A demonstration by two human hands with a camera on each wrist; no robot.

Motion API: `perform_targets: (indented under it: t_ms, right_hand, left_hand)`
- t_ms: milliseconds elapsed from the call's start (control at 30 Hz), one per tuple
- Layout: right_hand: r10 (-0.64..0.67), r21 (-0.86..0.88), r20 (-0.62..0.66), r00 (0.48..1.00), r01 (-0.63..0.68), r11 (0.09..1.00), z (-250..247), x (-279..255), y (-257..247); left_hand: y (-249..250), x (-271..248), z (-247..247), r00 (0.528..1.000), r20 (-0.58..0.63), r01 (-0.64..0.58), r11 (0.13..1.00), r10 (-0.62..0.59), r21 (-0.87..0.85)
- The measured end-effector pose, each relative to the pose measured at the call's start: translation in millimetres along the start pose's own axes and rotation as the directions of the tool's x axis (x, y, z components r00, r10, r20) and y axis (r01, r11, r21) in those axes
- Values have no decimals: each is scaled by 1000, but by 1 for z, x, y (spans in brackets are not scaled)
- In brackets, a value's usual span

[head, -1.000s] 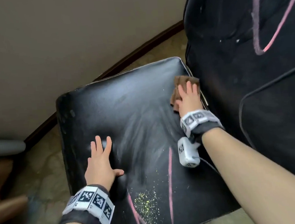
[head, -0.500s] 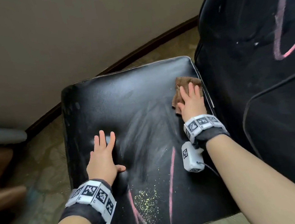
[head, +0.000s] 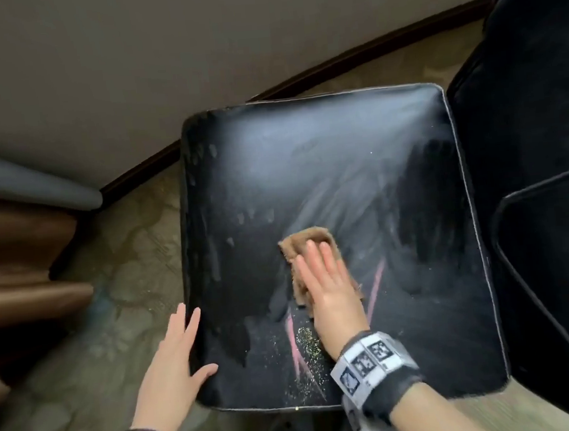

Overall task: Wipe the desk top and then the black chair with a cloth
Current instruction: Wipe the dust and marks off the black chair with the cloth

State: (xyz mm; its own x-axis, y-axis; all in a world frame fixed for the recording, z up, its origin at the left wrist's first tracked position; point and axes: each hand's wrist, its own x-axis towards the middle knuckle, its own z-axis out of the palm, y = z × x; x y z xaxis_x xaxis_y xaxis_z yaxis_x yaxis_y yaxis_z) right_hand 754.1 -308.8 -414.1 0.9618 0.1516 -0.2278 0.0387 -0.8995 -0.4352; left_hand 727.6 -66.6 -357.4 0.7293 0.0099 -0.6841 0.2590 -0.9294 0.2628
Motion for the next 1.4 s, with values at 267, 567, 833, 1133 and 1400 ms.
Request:
perform_targets:
  t_ms: [267,567,833,1133,1400]
  right_hand:
    - [-601,-7,159,783,610,792,28,-24,-47]
    - [-605,30,208,768,614,789,86,-80,-85]
    - [-527,177,73,847,509,842,46,-64,-47]
    - [-326,220,64,943,305,926,-16,11,21]
    - [-607,208,380,698,574,792,9,-56,9]
  left_hand:
    - [-25,-10,17,999,37,31,957,-21,-290]
    - [-30,-1,12,994,100,80,936,-48,-342]
    - [-18,-2,14,991,84,126,943,-105,-309]
    - [9,-6,20,991,-34,121,971,-131,-207]
    - [22,7,35,982,-128,-150,984,137,-95]
